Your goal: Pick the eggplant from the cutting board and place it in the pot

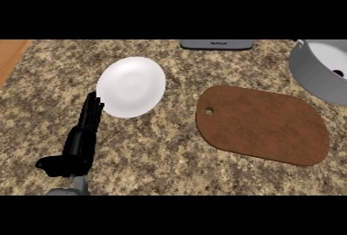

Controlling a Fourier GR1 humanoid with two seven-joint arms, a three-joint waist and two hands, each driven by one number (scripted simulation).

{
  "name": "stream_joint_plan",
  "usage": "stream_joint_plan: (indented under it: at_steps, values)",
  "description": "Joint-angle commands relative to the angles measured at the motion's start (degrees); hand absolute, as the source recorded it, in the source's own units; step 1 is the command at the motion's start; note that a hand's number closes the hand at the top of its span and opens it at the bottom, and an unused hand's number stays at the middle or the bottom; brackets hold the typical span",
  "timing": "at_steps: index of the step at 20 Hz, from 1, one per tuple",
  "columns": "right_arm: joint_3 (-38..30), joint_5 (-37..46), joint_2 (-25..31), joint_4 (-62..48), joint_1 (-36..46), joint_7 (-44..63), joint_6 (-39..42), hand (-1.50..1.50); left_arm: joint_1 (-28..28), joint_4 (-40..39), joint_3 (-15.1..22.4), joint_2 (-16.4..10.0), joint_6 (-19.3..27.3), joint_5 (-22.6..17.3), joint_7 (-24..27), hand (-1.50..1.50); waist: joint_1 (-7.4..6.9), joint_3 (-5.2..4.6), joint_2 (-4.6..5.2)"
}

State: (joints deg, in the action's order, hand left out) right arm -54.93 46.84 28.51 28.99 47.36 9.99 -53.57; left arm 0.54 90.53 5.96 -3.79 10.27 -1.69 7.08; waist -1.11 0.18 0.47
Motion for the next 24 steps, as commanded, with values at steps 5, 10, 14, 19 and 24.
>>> stream_joint_plan:
  at_steps: [5, 10, 14, 19, 24]
  values:
    - [-2.1, -15.6, -3.4, 9.0, -10.4, -16.3, 1.3, -1.50, -0.2, -1.1, -3.1, -1.8, -2.3, -1.9, 1.4, 0.00, 1.06, -0.12, -0.40]
    - [2.1, -17.8, -2.5, 16.1, -15.8, -12.0, 5.0, -1.50, -3.4, -1.2, -0.8, 0.8, -0.5, 0.7, 3.5, 0.00, 1.29, -0.21, -0.59]
    - [6.1, -21.1, -4.1, 22.5, -20.1, -8.7, 5.1, -1.50, 0.1, -2.6, -3.1, 0.4, -1.2, -0.3, 1.6, 0.00, 1.27, -0.21, -0.56]
    - [3.3, -27.4, -4.0, 26.9, -26.4, -12.3, 4.4, -1.50, -2.4, 0.0, -1.1, 1.2, -0.8, 1.3, 1.9, 0.00, 1.20, -0.17, -0.52]
    - [2.7, -31.9, -5.6, 31.9, -30.8, -14.1, 1.8, -1.50, -0.5, 0.6, -1.5, 1.2, -0.7, 1.3, -1.2, 0.00, 1.27, -0.17, -0.52]
